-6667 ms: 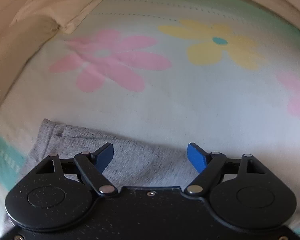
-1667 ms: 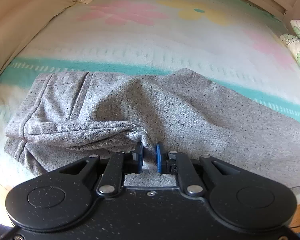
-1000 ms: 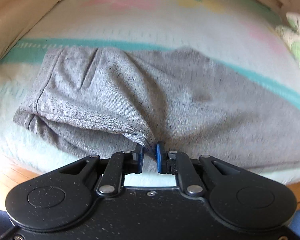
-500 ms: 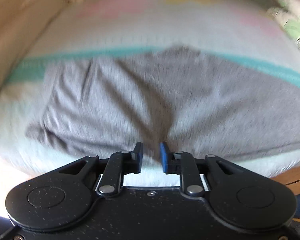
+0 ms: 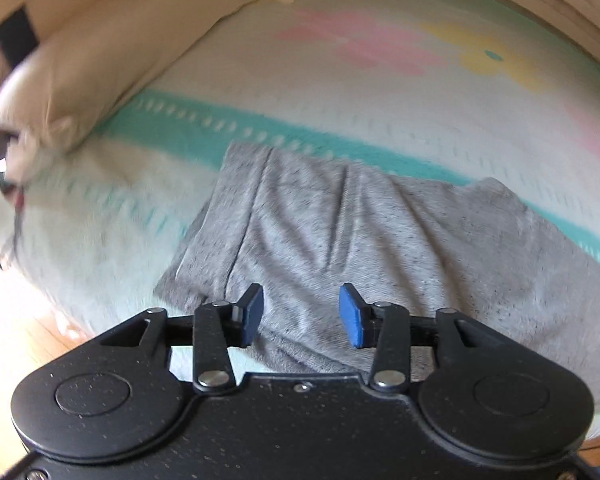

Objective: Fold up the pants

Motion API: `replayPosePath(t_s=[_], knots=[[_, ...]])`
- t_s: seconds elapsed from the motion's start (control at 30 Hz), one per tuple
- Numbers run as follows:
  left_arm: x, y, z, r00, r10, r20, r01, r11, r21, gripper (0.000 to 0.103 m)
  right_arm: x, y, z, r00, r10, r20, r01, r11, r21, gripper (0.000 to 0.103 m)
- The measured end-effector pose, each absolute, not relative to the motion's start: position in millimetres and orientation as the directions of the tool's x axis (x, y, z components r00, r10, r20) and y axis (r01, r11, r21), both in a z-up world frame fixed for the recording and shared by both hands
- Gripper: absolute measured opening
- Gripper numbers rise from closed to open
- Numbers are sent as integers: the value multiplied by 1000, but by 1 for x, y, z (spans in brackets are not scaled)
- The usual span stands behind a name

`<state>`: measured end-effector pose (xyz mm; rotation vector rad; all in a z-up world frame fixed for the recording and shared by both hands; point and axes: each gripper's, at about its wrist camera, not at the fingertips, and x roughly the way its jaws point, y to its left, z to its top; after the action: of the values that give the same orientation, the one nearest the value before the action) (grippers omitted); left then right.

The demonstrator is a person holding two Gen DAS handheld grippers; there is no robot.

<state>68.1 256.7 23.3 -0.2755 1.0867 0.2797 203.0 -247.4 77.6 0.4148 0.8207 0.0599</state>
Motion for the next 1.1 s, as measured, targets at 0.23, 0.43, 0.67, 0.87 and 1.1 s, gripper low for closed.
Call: replayPosePath(t_s=[0.23,0.43,0.67,0.87,1.1], knots=[[56,277,6,444,1,-896,-398,896,-196,65,216,-184,69,627,322,-709,-39,922,384,17],[71,277,-18,422,-141,-896,-415,848,-329,65,215,-164,67,602,339,-723,-96,929,356,17],[69,268,-19,448,-93,-889,-462,828,-319,8,211,-156,65,565,365,-740,-125,925,360,17],[47,260,-5,451,3,-892,-422,882,-210,10,199,-120,48,448,386,-806,-267,918,292,17],[52,239,-4,408,89,-909,-371,925,-76,26,170,-63,14,243,379,-893,-483,846,227,17]])
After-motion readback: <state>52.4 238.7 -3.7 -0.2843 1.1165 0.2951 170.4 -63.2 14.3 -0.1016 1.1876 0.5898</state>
